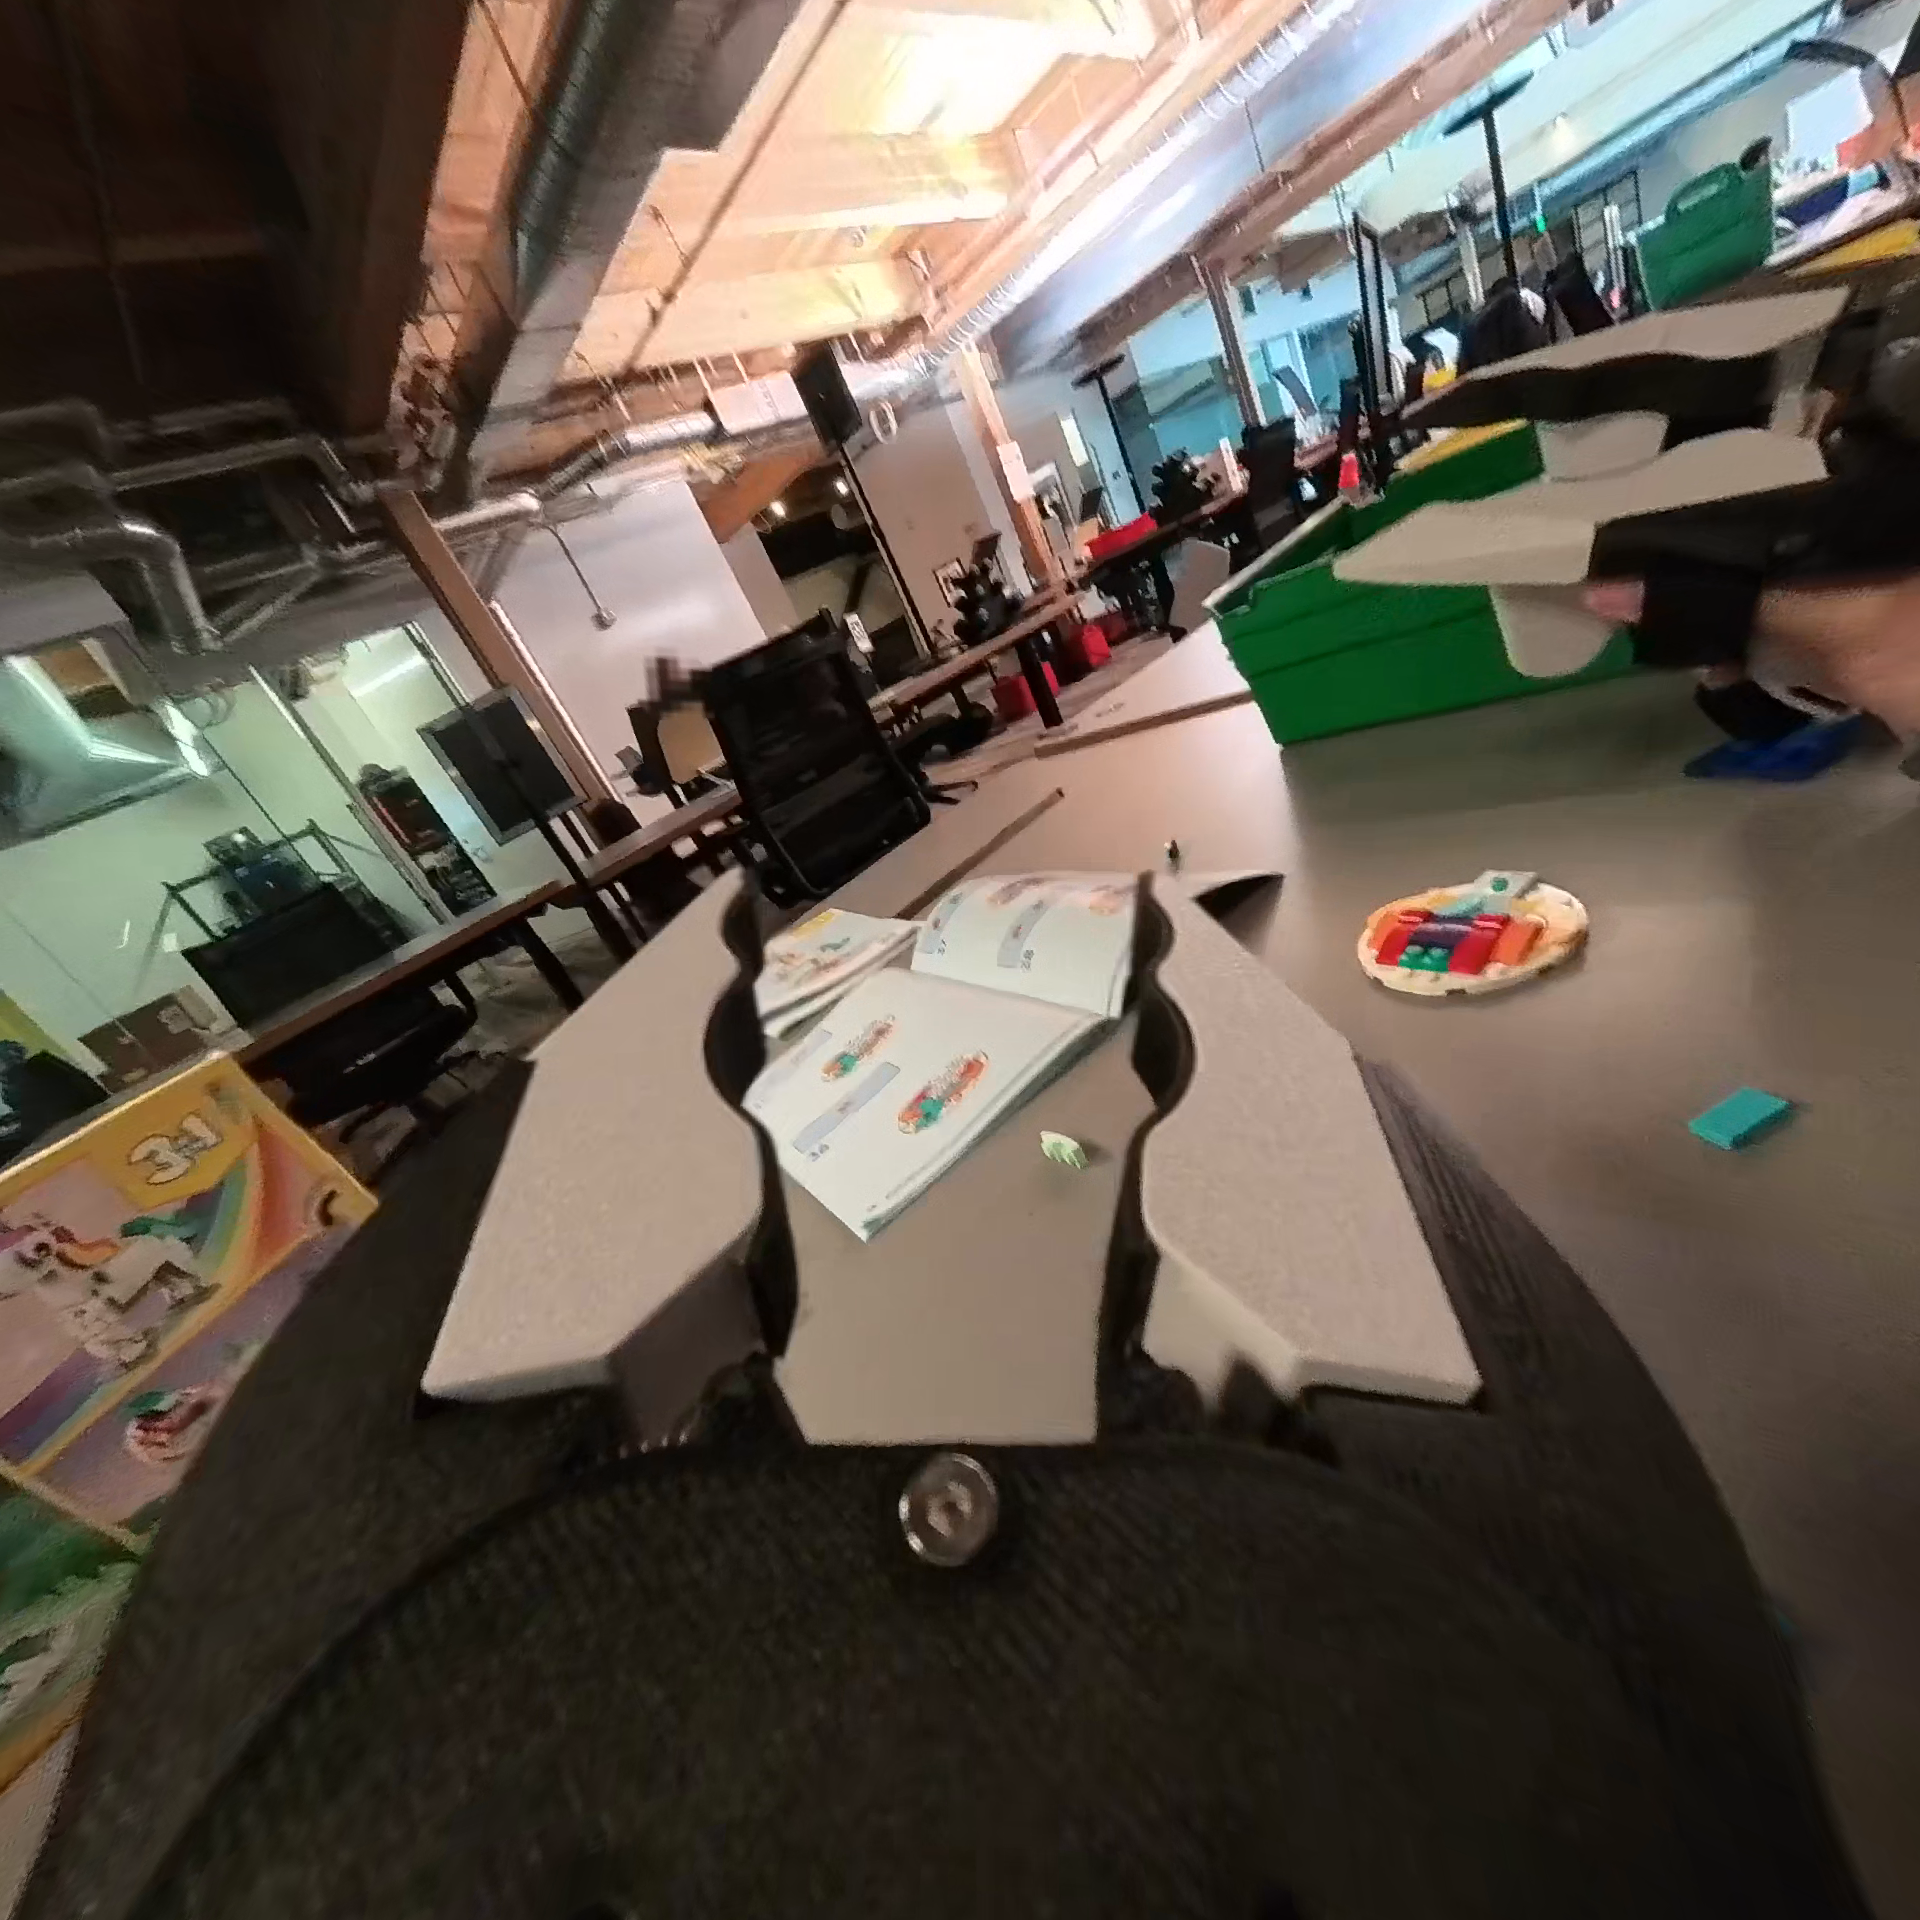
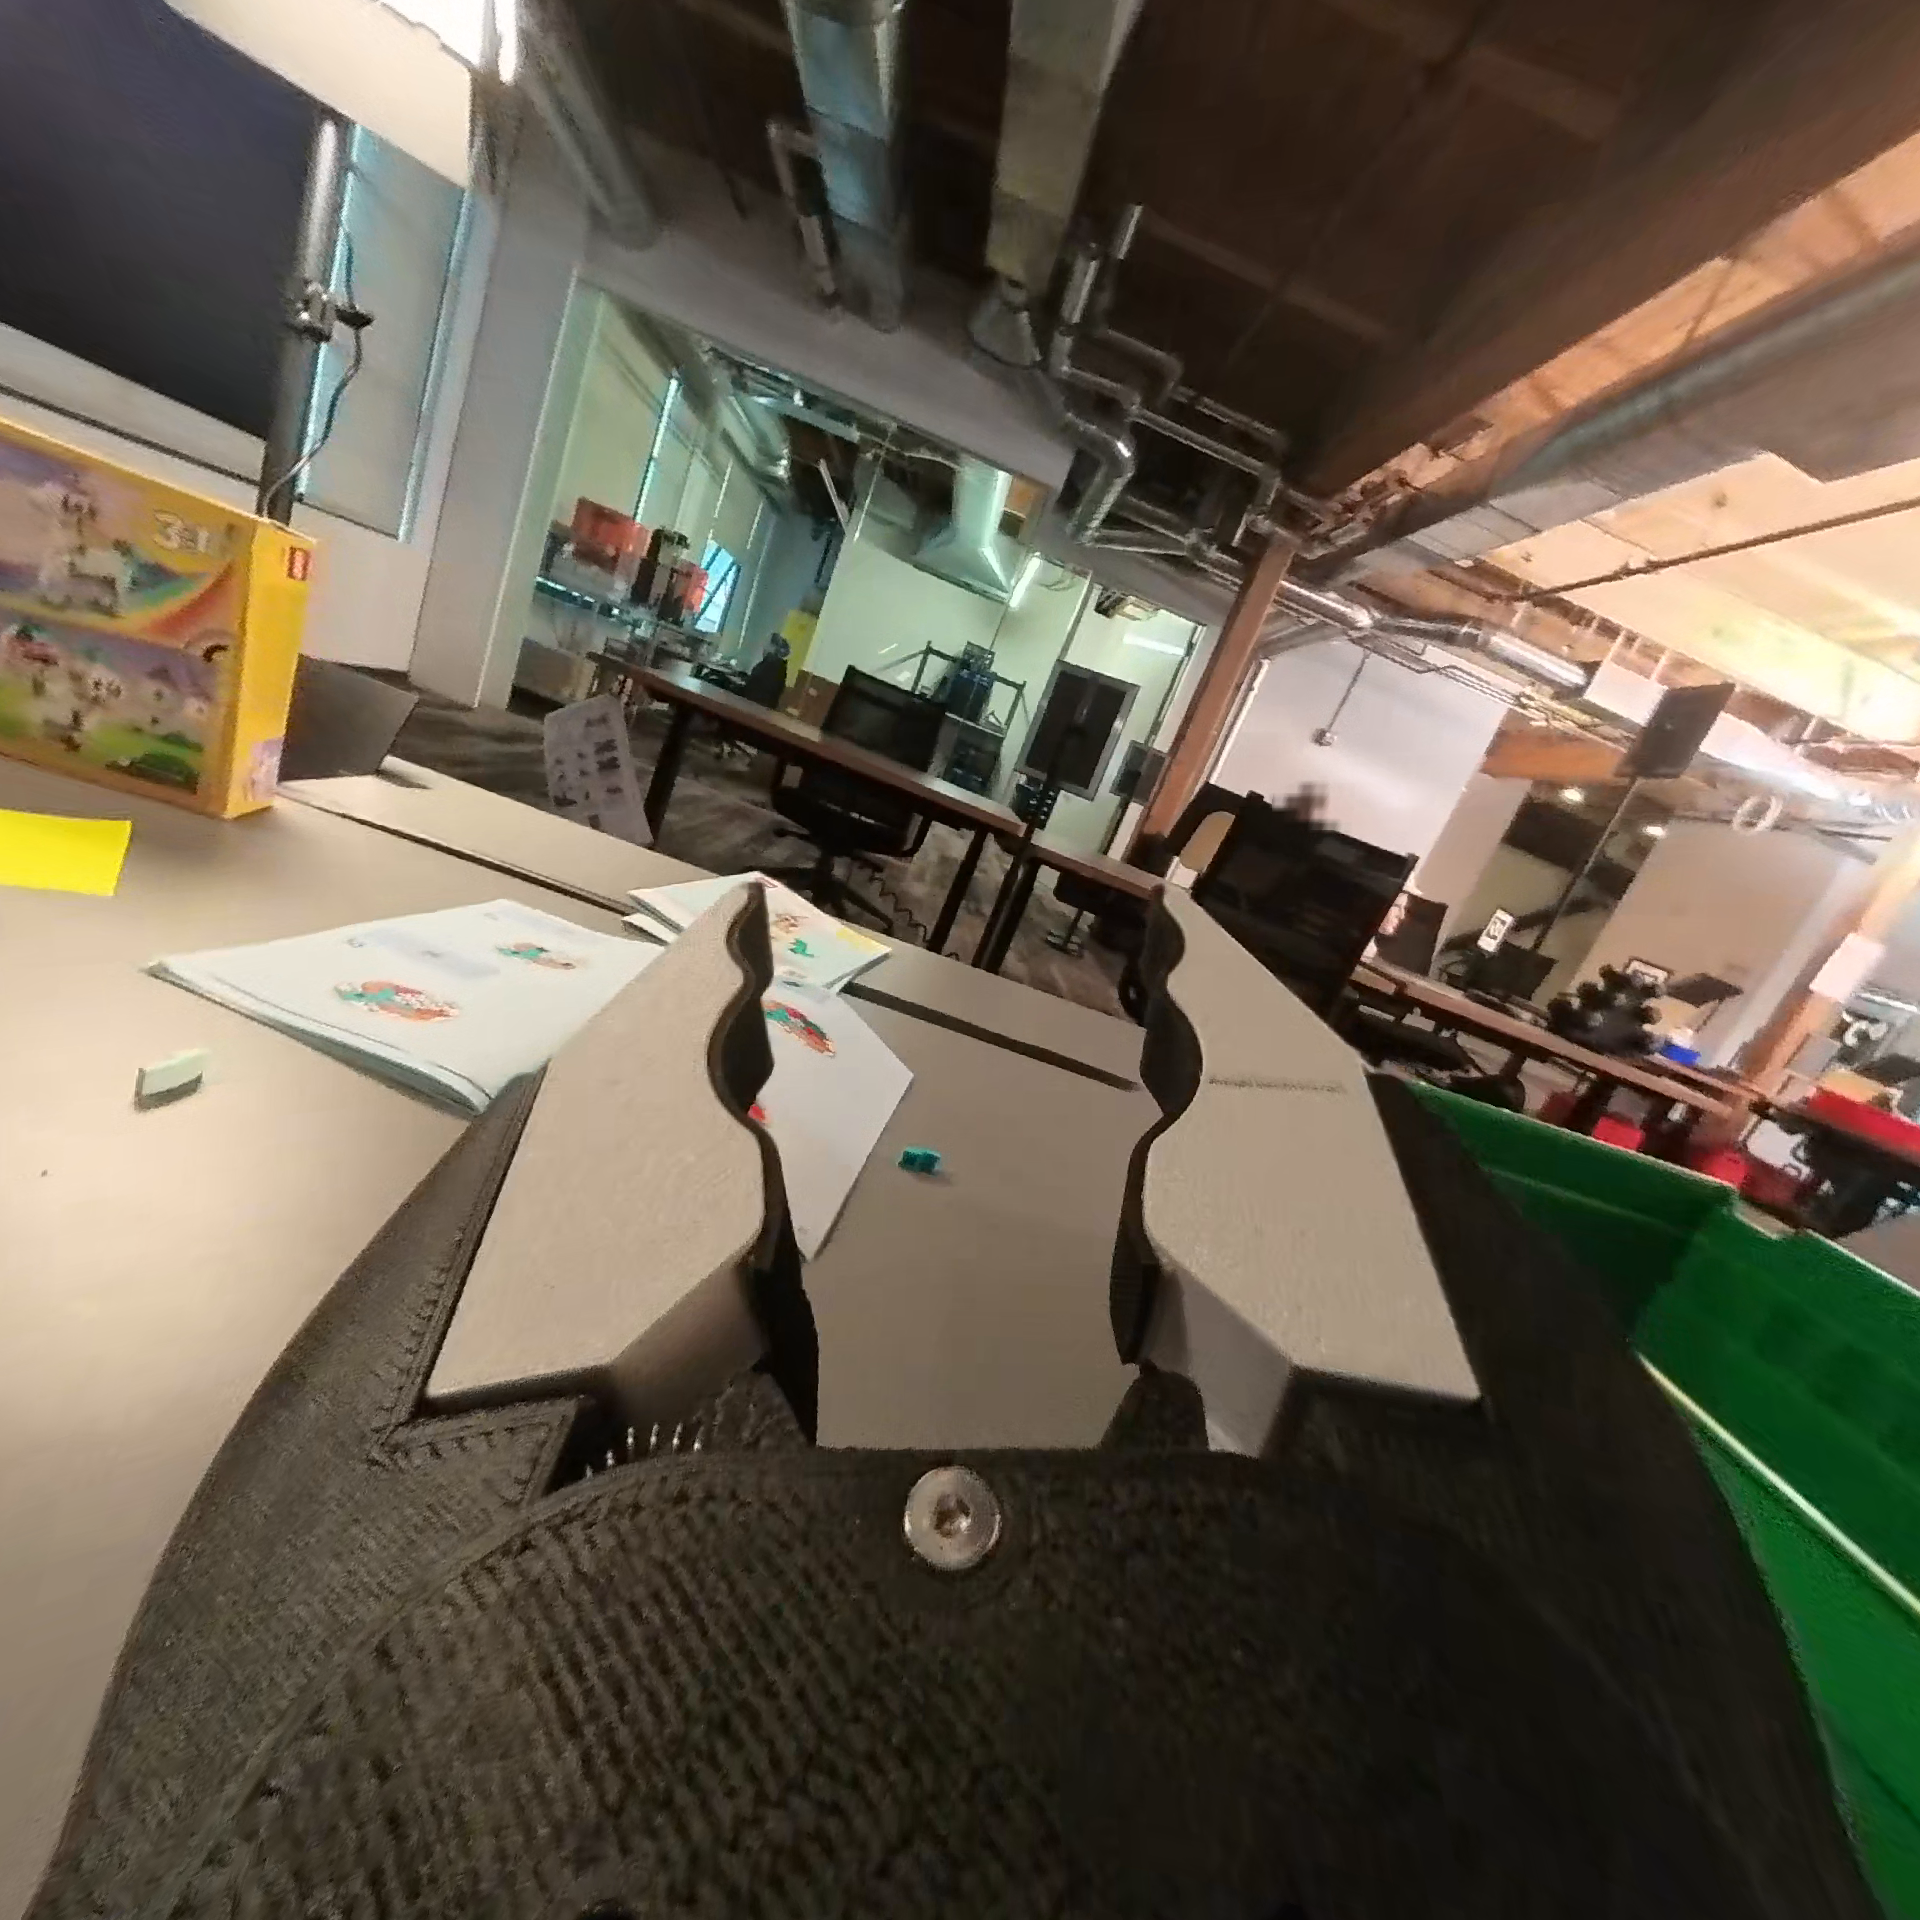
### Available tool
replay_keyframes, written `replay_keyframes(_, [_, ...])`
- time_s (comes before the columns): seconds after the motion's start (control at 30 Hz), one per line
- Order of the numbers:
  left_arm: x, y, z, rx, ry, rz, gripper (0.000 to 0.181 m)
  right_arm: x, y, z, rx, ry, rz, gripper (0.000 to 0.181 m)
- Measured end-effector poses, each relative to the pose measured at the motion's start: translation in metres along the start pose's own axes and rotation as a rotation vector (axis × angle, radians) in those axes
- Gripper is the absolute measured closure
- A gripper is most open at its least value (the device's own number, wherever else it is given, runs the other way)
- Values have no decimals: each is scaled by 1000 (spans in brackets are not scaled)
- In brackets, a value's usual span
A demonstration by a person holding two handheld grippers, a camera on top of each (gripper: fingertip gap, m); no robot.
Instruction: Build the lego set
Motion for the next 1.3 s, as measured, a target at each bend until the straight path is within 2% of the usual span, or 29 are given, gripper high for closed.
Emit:
replay_keyframes(0.03, [-5, 3, 0, 26, 37, 9, 122, 1, 0, -1, 1, -6, -10, 111])
replay_keyframes(0.07, [-12, 6, 0, 48, 89, 26, 124, 1, 1, -1, 6, -10, -19, 111])
replay_keyframes(0.13, [-18, 14, -2, 105, 138, 72, 121, 1, 1, -1, 6, -12, -31, 111])
replay_keyframes(0.33, [-11, 13, -5, 81, 105, 94, 123, -2, 2, -1, 1, -9, -41, 110])
replay_keyframes(0.47, [-23, 14, -7, 116, 149, 80, 121, -1, -2, 1, -17, -10, -33, 111])
replay_keyframes(0.57, [-38, 7, -5, 134, 183, -31, 123, -7, -6, 4, -39, 2, -75, 111])
replay_keyframes(0.67, [-51, -2, -5, 167, 198, -172, 138, -15, -5, 2, -18, 34, -79, 112])
replay_keyframes(0.8, [-67, 1, -40, 277, 259, -183, 140, -37, -6, -23, 78, 97, -111, 114])
replay_keyframes(0.93, [-74, 30, -102, 443, 376, -175, 136, -57, 8, -64, 73, 134, -123, 121])
replay_keyframes(0.97, [-78, 39, -114, 493, 430, -209, 144, -58, 12, -71, 47, 126, -143, 121])
replay_keyframes(1.1, [-86, 58, -150, 572, 537, -391, 148, -54, 21, -71, -68, 113, -201, 122])
replay_keyframes(1.3, [-89, 98, -167, 707, 645, -496, 148, -41, 36, -76, -22, 38, -125, 126])
Point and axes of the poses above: each gripper's, where its closed fingertips meet, z back along the fingers, y out of its underside, x = y × z across the jaws, the point moved 1 cm from there along z, back along the fingers, and after that the axes turned 5 degrees about z, right-handed, at the moved point
